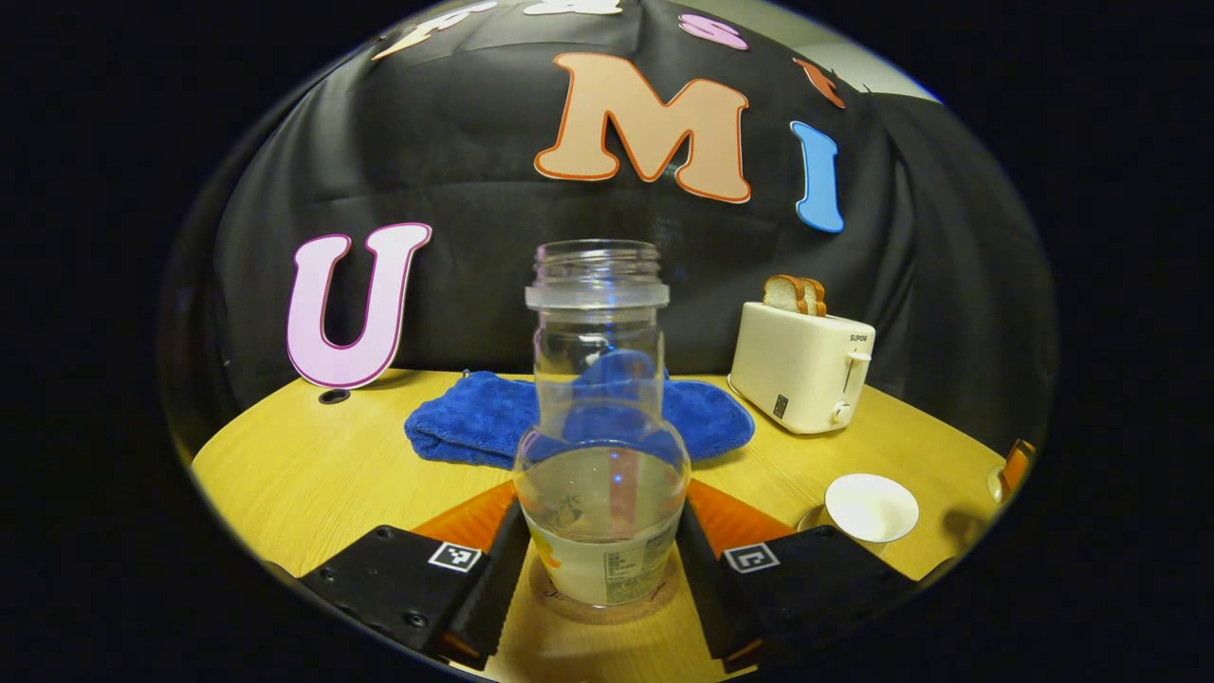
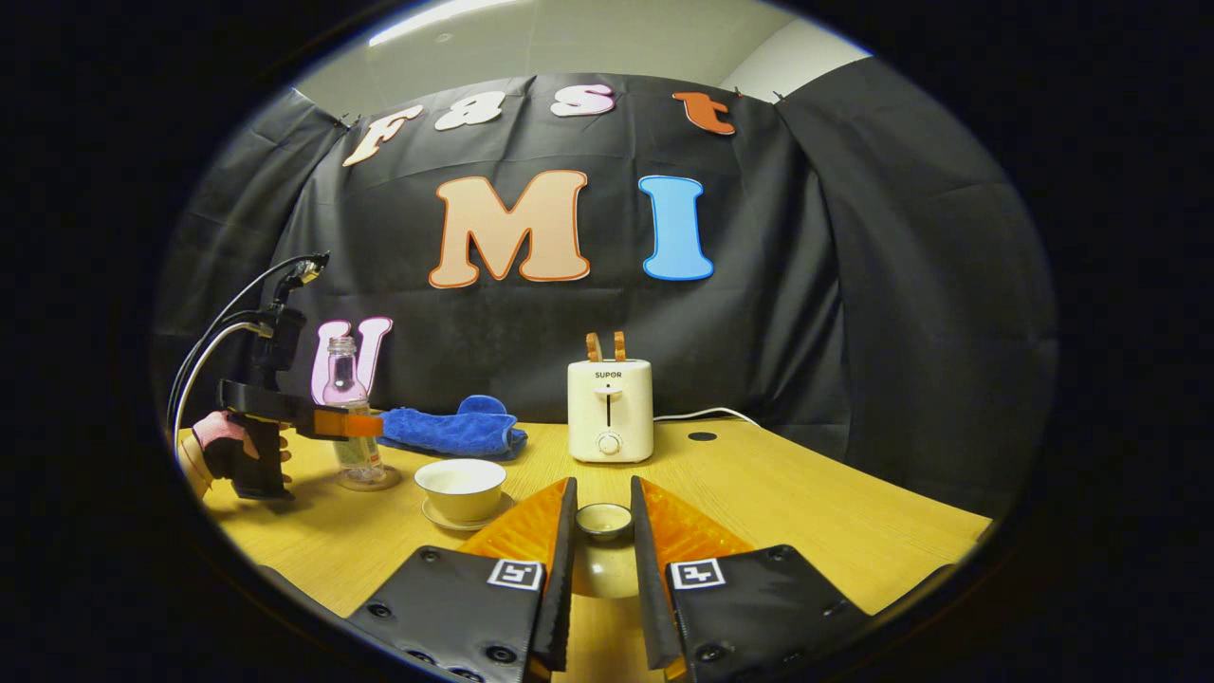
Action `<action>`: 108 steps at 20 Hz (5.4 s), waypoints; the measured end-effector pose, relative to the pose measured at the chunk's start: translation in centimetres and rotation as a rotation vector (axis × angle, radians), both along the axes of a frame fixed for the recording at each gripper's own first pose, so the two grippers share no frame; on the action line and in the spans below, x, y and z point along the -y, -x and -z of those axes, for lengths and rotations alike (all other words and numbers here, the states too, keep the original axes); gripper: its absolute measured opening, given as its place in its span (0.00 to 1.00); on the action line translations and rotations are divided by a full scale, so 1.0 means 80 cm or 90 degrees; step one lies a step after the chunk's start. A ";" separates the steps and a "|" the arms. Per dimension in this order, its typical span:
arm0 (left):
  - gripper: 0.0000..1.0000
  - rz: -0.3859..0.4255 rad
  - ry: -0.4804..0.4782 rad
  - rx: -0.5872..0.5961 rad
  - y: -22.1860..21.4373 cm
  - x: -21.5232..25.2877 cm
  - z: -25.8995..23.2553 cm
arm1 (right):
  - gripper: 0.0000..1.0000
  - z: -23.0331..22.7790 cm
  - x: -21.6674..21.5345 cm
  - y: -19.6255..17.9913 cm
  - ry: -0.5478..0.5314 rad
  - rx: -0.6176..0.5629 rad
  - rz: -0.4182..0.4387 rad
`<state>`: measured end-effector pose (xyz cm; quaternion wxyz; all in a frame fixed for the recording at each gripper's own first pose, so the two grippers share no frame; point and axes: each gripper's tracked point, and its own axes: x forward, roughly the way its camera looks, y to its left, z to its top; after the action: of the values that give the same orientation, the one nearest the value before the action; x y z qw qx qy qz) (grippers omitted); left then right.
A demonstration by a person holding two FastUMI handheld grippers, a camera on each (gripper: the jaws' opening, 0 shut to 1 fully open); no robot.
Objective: Open the teacup lid with one hand, grasp the water bottle and pour water into the teacup with the other hand; after pouring, place the water bottle on the coaster and then close the teacup lid.
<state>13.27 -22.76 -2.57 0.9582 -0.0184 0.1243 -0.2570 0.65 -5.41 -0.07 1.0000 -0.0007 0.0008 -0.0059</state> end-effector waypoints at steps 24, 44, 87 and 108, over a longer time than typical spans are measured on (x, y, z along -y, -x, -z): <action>0.95 -0.023 -0.019 0.081 0.050 -0.015 -0.016 | 0.34 -0.001 0.000 -0.001 0.000 0.001 0.000; 0.95 -0.091 -0.015 0.131 0.097 -0.088 -0.006 | 0.34 0.001 -0.030 -0.009 -0.003 -0.003 -0.069; 0.95 -0.122 0.006 0.166 0.107 -0.114 -0.036 | 0.83 0.026 -0.183 -0.123 0.000 -0.061 -0.271; 0.95 -0.143 0.002 0.168 0.105 -0.122 -0.036 | 0.83 0.003 -0.046 -0.059 0.001 0.003 0.052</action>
<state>4.90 -13.02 0.33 0.9888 0.0001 -0.0058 -0.1489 5.41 -1.77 -0.34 0.9989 -0.0013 -0.0015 -0.0470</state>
